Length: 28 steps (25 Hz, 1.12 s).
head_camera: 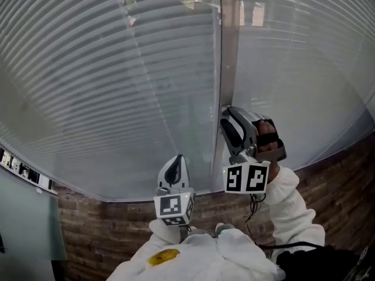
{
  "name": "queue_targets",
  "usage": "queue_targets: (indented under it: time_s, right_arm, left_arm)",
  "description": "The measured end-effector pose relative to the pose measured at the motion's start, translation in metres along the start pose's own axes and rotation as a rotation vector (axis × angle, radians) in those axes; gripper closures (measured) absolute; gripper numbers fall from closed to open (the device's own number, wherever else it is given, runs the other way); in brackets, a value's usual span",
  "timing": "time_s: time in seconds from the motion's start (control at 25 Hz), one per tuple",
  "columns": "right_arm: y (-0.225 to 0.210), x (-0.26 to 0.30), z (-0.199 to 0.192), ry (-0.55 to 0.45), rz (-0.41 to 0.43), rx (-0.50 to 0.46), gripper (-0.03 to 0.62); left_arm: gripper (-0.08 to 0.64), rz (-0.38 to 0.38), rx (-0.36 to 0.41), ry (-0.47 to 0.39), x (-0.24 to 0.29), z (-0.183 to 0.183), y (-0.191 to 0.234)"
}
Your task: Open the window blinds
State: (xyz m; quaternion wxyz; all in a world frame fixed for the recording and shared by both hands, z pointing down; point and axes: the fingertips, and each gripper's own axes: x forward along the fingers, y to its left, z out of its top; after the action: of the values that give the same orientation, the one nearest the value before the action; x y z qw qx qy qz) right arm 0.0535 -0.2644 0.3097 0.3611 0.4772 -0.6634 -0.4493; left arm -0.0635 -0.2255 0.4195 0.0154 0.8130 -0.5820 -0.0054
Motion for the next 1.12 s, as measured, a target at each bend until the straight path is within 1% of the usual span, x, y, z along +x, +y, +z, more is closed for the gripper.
queue_targets:
  time_s: [0.16, 0.24, 0.36, 0.44, 0.52, 0.6, 0.76, 1.12]
  right_arm:
    - [0.002, 0.010, -0.003, 0.064, 0.030, -0.140, 0.420]
    - [0.002, 0.012, -0.003, 0.080, 0.027, -0.182, 0.420]
    - [-0.002, 0.014, -0.003, 0.097, 0.014, -0.205, 0.425]
    - [-0.004, 0.015, -0.004, 0.108, 0.000, -0.203, 0.454]
    - [-0.004, 0.015, -0.004, 0.120, -0.013, -0.189, 0.456]
    - [-0.005, 0.015, -0.003, 0.127, -0.020, -0.154, 0.457]
    - [-0.006, 0.015, -0.003, 0.142, -0.023, -0.047, 0.457]
    - [-0.012, 0.017, -0.005, 0.156, -0.076, 0.254, 0.459]
  left_arm:
    - [0.560, 0.006, 0.001, -0.009, -0.005, 0.003, 0.006]
    - [0.560, 0.016, 0.001, -0.006, -0.007, 0.003, 0.010]
    - [0.560, 0.028, 0.005, -0.002, -0.009, 0.003, 0.015]
    - [0.560, 0.030, 0.007, -0.003, -0.010, 0.003, 0.016]
    - [0.560, 0.032, 0.009, -0.004, -0.011, 0.003, 0.017]
    - [0.560, 0.037, 0.011, -0.003, -0.011, 0.003, 0.019]
    - [0.560, 0.042, 0.005, -0.003, -0.012, 0.002, 0.021]
    - [0.560, 0.037, -0.007, -0.011, -0.010, 0.002, 0.019]
